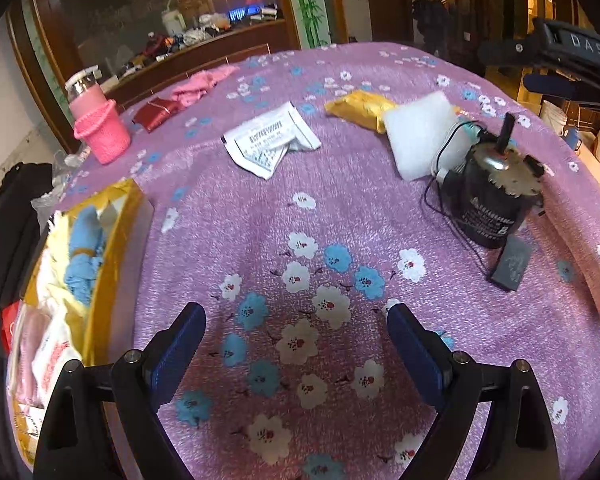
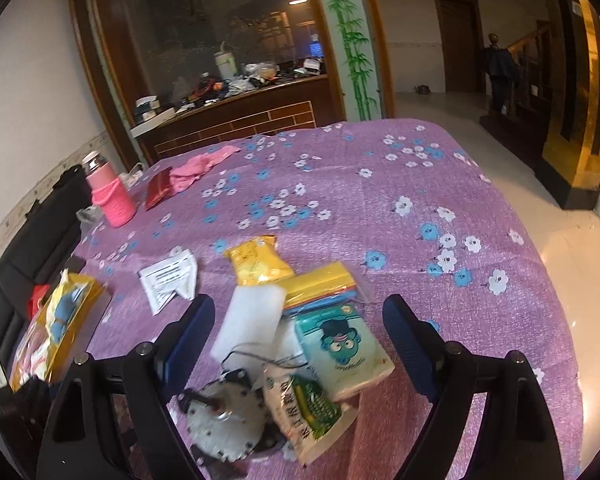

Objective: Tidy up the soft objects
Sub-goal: 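Withdraw both tools from the box toward the remaining packs and foam sheet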

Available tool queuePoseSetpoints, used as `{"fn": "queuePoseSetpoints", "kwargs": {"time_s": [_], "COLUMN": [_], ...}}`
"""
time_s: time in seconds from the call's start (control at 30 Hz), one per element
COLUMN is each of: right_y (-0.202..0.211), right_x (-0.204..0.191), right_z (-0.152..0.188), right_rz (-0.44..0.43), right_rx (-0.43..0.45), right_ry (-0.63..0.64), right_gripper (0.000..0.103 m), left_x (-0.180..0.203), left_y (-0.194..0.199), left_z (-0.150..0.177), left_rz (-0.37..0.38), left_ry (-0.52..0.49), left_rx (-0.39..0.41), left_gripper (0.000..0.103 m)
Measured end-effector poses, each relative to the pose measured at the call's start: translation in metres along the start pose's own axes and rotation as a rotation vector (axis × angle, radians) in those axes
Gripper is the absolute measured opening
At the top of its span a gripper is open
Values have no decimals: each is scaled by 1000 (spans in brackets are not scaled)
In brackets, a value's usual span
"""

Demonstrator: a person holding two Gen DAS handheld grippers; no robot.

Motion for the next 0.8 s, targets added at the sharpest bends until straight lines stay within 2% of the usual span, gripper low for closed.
{"fn": "queuePoseSetpoints", "kwargs": {"time_s": [0.13, 0.37, 0.5, 0.67, 0.73, 0.8], "right_y": [-13, -27, -28, -26, -24, -21], "right_x": [14, 27, 30, 34, 36, 38], "right_z": [5, 11, 14, 14, 13, 12], "right_rz": [10, 18, 16, 24, 30, 36], "right_rx": [-25, -57, -63, -58, -48, -37], "right_ry": [-38, -65, -77, -88, -90, -98], "right_gripper": [85, 85, 85, 85, 85, 85], "left_x": [-1, -8, -24, -22, -23, -30], "left_y": [-12, -19, -26, -25, -26, -28], "left_z": [1, -1, 3, 4, 1, -12], "left_rz": [4, 25, 123, 117, 124, 195], "left_ry": [10, 56, 151, 141, 134, 158], "left_rx": [-31, -34, -56, -59, -96, -137], "left_gripper": [95, 102, 102, 102, 102, 102]}}
Point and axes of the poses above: each gripper's, at about its wrist camera, not at the fingertips, and y roughly against the way its jaws point, x to its right, z to its underside, the point moved 1 cm from there along -y, roughly the way its jaws point, and after that the axes turned 1 degree about z, right-handed, at the moved point
